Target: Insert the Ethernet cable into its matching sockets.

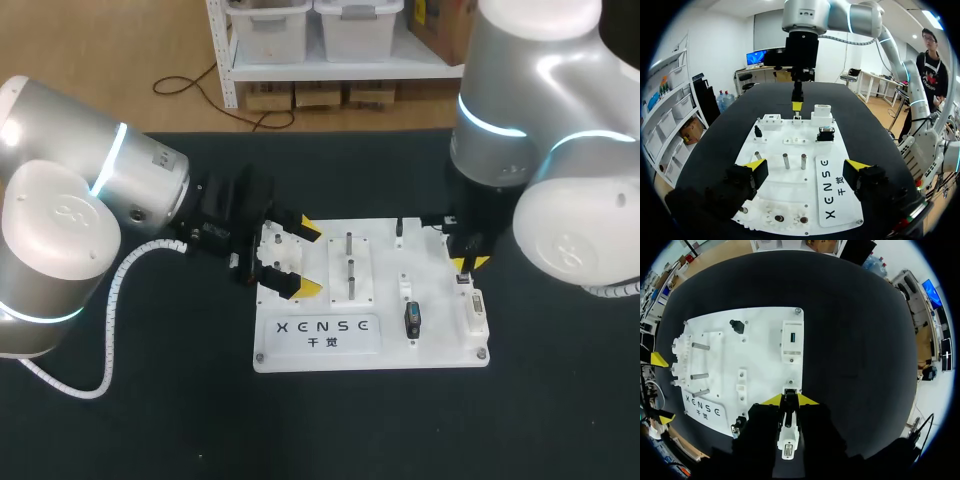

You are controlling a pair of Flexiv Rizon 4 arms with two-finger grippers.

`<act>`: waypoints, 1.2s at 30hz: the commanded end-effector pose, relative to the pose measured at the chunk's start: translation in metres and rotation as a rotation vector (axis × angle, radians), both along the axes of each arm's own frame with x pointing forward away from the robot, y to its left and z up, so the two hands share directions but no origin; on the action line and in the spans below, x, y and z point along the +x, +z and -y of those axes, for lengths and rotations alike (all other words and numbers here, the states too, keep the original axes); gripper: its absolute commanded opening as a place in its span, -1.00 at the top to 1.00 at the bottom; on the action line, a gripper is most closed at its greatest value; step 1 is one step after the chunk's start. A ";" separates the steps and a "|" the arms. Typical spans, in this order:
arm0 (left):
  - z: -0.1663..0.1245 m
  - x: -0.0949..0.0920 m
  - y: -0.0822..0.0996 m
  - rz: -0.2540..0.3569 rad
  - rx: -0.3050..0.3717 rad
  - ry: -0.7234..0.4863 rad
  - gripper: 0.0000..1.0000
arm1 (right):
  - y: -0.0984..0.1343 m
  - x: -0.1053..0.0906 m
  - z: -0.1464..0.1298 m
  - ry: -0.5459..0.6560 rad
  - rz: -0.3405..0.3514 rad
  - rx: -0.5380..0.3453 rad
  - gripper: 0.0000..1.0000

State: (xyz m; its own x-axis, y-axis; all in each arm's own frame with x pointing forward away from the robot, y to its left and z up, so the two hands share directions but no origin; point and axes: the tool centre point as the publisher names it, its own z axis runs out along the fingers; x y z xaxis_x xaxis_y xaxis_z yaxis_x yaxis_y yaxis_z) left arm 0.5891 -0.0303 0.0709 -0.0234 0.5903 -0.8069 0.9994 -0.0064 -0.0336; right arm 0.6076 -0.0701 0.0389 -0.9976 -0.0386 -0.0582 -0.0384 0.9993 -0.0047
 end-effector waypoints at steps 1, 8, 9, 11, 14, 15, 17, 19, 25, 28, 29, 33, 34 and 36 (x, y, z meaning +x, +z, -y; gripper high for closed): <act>0.001 0.000 -0.001 0.001 0.000 0.002 -1.00 | 0.001 0.001 0.000 0.001 0.002 0.004 1.00; 0.001 0.000 -0.001 0.001 0.000 0.002 -1.00 | 0.000 0.000 -0.001 0.001 -0.007 0.012 1.00; 0.001 0.000 -0.001 0.001 0.000 0.002 -1.00 | 0.000 0.000 -0.001 0.001 -0.009 0.013 1.00; 0.001 0.000 -0.001 0.001 0.000 0.002 -1.00 | 0.001 -0.001 -0.002 0.002 -0.010 0.014 1.00; 0.001 0.000 -0.001 0.001 0.000 0.002 -1.00 | 0.003 -0.003 -0.002 -0.001 -0.013 0.017 1.00; 0.001 0.000 -0.001 0.001 0.000 0.002 -1.00 | 0.003 -0.004 -0.002 -0.004 -0.016 0.019 1.00; 0.001 0.000 -0.001 0.001 0.000 0.002 -1.00 | 0.002 -0.006 -0.002 -0.004 -0.019 0.021 1.00; 0.001 0.000 -0.001 0.001 0.000 0.002 -1.00 | 0.001 -0.008 -0.001 -0.004 -0.022 0.022 1.00; 0.001 0.000 -0.001 0.001 0.000 0.002 -1.00 | -0.001 -0.008 0.004 0.003 -0.009 0.021 1.00; 0.001 0.000 -0.001 0.001 0.000 0.002 -1.00 | -0.002 -0.005 0.006 0.006 -0.004 0.023 1.00; 0.001 0.000 -0.001 0.001 0.000 0.002 -1.00 | -0.002 -0.004 0.006 0.008 -0.002 0.023 1.00; 0.001 0.000 -0.001 0.001 0.000 0.002 -1.00 | -0.002 -0.001 0.005 0.013 0.002 0.024 1.00; 0.001 0.000 -0.001 0.001 0.000 0.002 -1.00 | -0.002 -0.001 0.005 0.014 0.003 0.025 1.00; 0.001 0.000 -0.001 0.001 0.000 0.002 -1.00 | -0.003 0.000 0.003 0.015 0.003 0.028 1.00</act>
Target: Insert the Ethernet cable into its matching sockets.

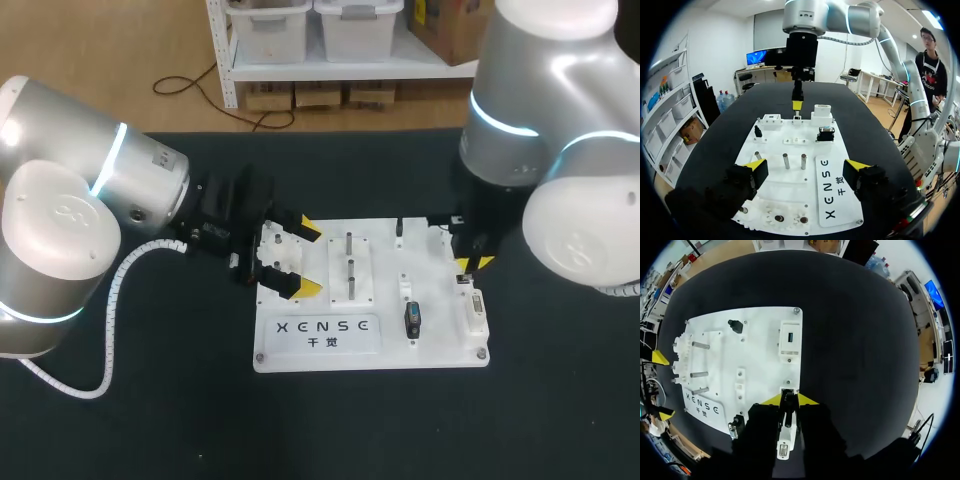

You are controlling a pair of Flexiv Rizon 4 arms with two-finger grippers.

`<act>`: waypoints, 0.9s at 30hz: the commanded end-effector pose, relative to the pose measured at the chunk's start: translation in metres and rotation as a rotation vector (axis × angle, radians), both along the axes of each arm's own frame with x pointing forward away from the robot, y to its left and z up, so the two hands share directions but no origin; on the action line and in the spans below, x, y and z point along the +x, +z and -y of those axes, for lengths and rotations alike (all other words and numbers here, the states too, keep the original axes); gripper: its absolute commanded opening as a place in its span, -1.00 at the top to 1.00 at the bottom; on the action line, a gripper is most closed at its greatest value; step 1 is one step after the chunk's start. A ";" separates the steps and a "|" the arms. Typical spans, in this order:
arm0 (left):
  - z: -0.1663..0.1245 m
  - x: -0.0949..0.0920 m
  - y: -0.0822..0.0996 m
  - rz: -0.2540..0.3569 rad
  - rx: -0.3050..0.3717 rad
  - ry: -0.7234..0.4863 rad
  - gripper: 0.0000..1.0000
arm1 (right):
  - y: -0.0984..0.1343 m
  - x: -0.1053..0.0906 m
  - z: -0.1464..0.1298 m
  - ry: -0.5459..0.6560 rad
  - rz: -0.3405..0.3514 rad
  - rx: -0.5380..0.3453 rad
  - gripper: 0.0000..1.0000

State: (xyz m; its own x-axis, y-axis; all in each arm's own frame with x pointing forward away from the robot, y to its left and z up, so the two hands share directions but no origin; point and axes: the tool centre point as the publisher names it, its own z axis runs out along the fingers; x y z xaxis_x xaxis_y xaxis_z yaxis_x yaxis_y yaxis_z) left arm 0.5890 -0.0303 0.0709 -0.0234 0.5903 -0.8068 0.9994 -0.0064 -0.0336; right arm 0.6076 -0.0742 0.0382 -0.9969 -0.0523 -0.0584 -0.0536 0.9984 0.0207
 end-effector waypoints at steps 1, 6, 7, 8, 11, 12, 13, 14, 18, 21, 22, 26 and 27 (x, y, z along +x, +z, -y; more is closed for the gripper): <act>0.000 0.000 -0.001 0.001 0.000 0.002 -1.00 | -0.003 0.000 -0.001 0.000 0.003 0.004 1.00; 0.000 0.000 -0.001 0.001 0.000 0.002 -1.00 | -0.005 0.001 -0.003 0.003 0.000 0.009 1.00; 0.000 0.000 -0.001 0.001 0.000 0.002 -1.00 | -0.005 0.001 -0.003 0.003 0.000 0.009 1.00; 0.000 0.000 -0.001 0.001 0.000 0.002 -1.00 | -0.006 0.002 -0.003 0.002 -0.001 0.008 1.00; 0.000 0.000 -0.001 0.001 0.000 0.002 -1.00 | -0.007 0.002 -0.002 0.001 -0.002 0.008 1.00; 0.000 0.000 -0.001 0.001 0.000 0.002 -1.00 | -0.008 0.001 -0.002 0.001 -0.002 0.008 1.00; 0.000 0.000 -0.001 0.001 0.000 0.002 -1.00 | -0.008 0.001 -0.002 0.001 -0.002 0.008 1.00; 0.000 0.000 -0.001 0.001 0.000 0.002 -1.00 | -0.008 0.002 -0.001 0.001 -0.003 0.008 1.00; 0.000 0.000 -0.001 0.001 0.000 0.002 -1.00 | -0.009 0.003 0.000 0.003 -0.002 0.007 1.00; 0.000 0.000 -0.001 0.001 0.000 0.002 -1.00 | -0.010 0.003 -0.001 0.006 -0.004 0.008 1.00; 0.000 0.000 -0.001 0.001 0.000 0.002 -1.00 | -0.011 0.002 -0.002 0.009 -0.006 0.009 1.00; 0.000 0.000 -0.001 0.001 0.000 0.002 -1.00 | -0.014 0.001 -0.004 0.017 -0.012 0.014 1.00; 0.000 0.000 -0.001 0.001 0.000 0.002 -1.00 | -0.014 0.001 -0.004 0.018 -0.013 0.016 1.00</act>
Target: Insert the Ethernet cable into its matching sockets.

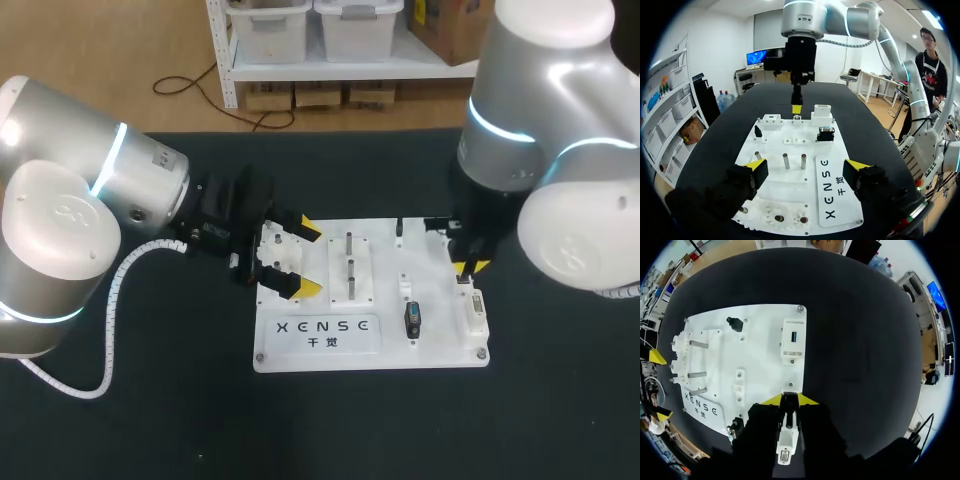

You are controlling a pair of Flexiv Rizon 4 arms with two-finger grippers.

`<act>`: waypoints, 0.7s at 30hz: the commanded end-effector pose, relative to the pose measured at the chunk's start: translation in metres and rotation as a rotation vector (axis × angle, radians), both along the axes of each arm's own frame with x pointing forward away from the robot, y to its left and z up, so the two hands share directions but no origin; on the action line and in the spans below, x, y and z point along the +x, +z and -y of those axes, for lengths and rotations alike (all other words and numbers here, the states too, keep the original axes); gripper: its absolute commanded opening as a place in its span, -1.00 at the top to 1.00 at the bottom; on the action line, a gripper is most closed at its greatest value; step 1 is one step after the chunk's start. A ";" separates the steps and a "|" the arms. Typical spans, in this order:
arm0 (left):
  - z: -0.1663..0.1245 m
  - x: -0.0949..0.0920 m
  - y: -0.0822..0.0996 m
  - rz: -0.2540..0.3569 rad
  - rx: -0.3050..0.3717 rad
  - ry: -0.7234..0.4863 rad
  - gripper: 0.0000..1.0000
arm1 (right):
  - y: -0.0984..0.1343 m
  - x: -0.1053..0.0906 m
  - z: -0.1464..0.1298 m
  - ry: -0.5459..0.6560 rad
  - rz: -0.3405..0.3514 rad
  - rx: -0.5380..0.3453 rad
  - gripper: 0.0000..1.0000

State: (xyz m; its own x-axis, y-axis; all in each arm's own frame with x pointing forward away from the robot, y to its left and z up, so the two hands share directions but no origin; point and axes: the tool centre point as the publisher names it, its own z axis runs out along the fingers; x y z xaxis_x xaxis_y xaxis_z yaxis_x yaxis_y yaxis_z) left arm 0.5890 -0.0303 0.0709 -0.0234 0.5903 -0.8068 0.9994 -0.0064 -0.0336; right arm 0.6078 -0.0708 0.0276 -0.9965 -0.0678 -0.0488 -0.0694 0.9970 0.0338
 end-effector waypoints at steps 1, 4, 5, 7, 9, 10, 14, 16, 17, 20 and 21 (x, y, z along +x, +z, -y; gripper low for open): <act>0.000 0.000 -0.001 0.001 0.000 0.002 -1.00 | -0.004 0.001 -0.001 0.003 -0.004 0.004 1.00; 0.000 0.000 -0.001 0.001 0.000 0.002 -1.00 | -0.007 0.000 -0.002 0.008 -0.007 0.003 1.00; 0.000 0.000 -0.001 0.001 0.000 0.002 -1.00 | -0.009 0.000 -0.001 0.009 -0.007 0.002 1.00; 0.000 0.000 -0.001 0.001 0.000 0.002 -1.00 | -0.014 -0.001 0.000 0.013 -0.012 -0.002 1.00; 0.000 0.000 -0.001 0.001 0.000 0.002 -1.00 | -0.019 -0.001 0.000 0.016 -0.016 -0.003 1.00; 0.000 0.000 -0.001 0.001 0.000 0.002 -1.00 | -0.021 -0.001 0.000 0.018 -0.017 -0.004 1.00; 0.000 0.000 -0.001 0.001 0.000 0.002 -1.00 | -0.028 -0.001 0.001 0.020 -0.022 -0.006 1.00; 0.000 0.000 -0.001 0.001 0.000 0.002 -1.00 | -0.030 -0.001 0.001 0.019 -0.023 -0.006 1.00; 0.000 0.000 -0.001 0.001 0.000 0.002 -1.00 | -0.031 -0.001 0.001 0.019 -0.022 -0.007 1.00; 0.000 0.000 -0.001 0.001 0.000 0.002 -1.00 | -0.028 0.001 0.001 0.018 -0.010 -0.004 1.00; 0.000 0.000 -0.001 0.001 0.000 0.002 -1.00 | -0.027 0.002 0.001 0.019 -0.007 -0.003 1.00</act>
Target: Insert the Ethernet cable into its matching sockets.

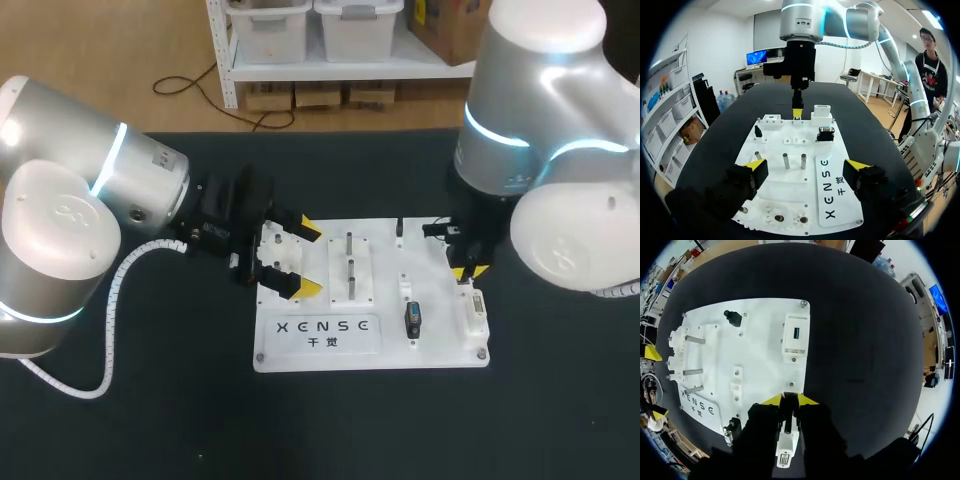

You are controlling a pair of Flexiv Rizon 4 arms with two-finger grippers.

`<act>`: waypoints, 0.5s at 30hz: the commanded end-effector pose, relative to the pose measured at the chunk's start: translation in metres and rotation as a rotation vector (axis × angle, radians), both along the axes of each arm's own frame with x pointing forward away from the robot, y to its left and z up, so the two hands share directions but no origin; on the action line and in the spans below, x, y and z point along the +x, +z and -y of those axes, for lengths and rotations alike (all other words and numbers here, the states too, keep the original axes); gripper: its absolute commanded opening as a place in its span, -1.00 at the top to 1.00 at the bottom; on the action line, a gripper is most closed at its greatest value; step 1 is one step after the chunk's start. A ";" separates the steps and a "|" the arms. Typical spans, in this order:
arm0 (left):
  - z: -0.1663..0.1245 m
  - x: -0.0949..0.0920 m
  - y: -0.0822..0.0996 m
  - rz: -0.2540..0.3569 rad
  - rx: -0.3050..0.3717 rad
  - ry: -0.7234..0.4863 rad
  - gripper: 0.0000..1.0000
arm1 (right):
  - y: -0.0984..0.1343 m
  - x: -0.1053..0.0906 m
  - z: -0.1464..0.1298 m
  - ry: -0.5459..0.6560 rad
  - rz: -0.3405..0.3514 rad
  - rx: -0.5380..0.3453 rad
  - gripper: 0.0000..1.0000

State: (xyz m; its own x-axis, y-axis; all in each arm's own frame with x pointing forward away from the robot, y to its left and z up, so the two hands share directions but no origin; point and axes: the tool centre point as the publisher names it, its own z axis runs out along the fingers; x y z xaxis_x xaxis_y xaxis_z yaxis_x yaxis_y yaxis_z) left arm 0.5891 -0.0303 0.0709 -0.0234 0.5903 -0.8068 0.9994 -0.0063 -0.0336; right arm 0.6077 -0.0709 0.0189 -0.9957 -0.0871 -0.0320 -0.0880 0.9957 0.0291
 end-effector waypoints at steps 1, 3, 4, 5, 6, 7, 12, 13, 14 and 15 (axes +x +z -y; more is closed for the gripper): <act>0.000 0.000 -0.001 0.001 -0.001 0.002 -1.00 | -0.015 0.002 0.001 -0.007 0.020 0.011 1.00; 0.000 0.000 -0.001 0.001 -0.001 0.002 -1.00 | -0.008 0.003 0.000 -0.001 0.039 0.046 -0.82; 0.000 0.000 -0.001 0.001 -0.001 0.002 -1.00 | -0.008 0.003 0.000 -0.001 0.039 0.046 -1.00; 0.000 0.000 -0.001 0.001 -0.001 0.002 -1.00 | -0.008 0.003 0.000 -0.001 0.039 0.046 -1.00; 0.000 0.000 -0.001 0.001 -0.001 0.002 -1.00 | -0.008 0.003 0.000 -0.001 0.039 0.046 -1.00; 0.000 0.000 -0.001 0.001 -0.001 0.002 -1.00 | -0.008 0.003 0.000 -0.001 0.039 0.046 -1.00; 0.000 0.000 -0.001 0.001 -0.001 0.002 -1.00 | -0.008 0.003 0.000 -0.001 0.039 0.046 -1.00; 0.000 0.000 -0.001 0.001 -0.001 0.002 -1.00 | -0.008 0.003 0.000 -0.001 0.039 0.046 -1.00; 0.000 0.000 -0.001 0.001 -0.001 0.002 -1.00 | -0.008 0.003 0.000 -0.001 0.039 0.046 -1.00; 0.000 0.000 -0.001 0.001 -0.001 0.002 -1.00 | -0.008 0.003 0.000 -0.001 0.039 0.046 -1.00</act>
State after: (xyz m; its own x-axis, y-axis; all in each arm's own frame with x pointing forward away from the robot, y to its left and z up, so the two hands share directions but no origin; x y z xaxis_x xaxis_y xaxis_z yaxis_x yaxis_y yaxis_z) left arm 0.5891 -0.0303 0.0709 -0.0234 0.5904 -0.8068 0.9994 -0.0063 -0.0336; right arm 0.6122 -0.0711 0.0108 -0.9938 -0.0859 -0.0699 -0.0909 0.9932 0.0724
